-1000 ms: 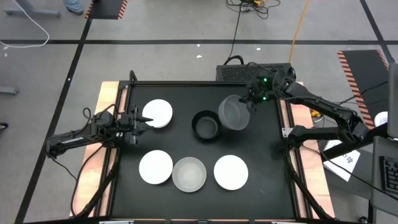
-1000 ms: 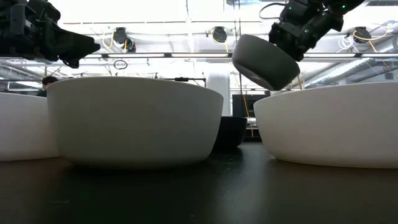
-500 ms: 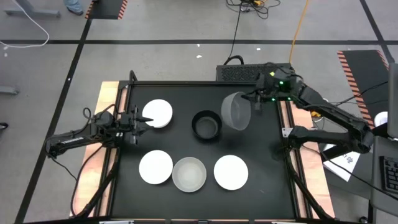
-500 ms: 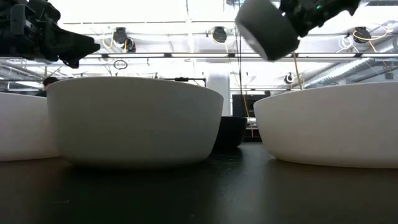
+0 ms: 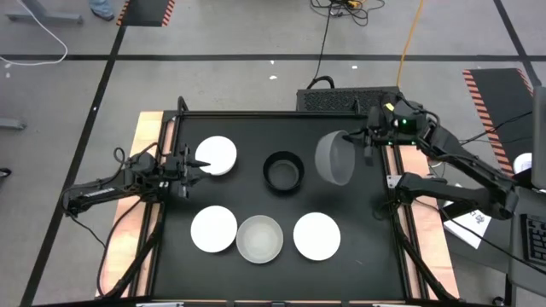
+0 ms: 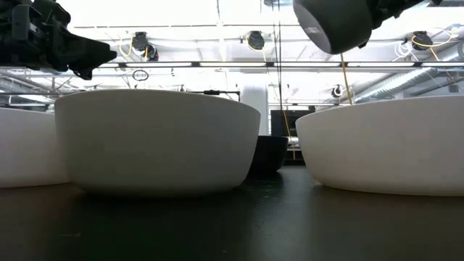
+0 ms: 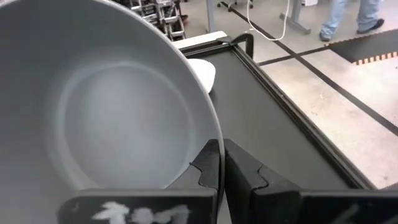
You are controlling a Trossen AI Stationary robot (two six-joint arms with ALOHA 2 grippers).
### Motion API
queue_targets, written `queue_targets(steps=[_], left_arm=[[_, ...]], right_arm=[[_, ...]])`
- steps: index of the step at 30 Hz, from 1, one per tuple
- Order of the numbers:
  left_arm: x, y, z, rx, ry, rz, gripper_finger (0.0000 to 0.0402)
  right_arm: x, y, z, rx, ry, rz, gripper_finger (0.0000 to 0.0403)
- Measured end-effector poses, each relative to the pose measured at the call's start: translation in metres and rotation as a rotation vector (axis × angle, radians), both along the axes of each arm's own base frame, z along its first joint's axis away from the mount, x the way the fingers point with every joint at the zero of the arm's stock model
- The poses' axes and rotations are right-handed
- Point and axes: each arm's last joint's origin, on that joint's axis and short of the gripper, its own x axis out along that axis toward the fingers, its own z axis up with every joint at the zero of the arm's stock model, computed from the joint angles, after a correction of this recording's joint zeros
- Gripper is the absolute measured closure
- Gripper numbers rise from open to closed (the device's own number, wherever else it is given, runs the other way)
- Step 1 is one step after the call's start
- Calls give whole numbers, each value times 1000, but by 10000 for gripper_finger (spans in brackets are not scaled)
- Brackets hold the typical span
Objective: Nest bowls inside each other
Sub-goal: Stack the gray bowl on the black bowl
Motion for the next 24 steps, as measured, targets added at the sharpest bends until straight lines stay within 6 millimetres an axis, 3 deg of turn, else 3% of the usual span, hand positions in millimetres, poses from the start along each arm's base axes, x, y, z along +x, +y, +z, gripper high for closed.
queue_targets(steps=[12,24], left_arm=[[0,0,0,1,0,0,254],[0,0,0,-1,0,0,254]], right_arm=[[27,5,-51,33,-89,86,403],[59,3,-61,-6,-117,165,403]])
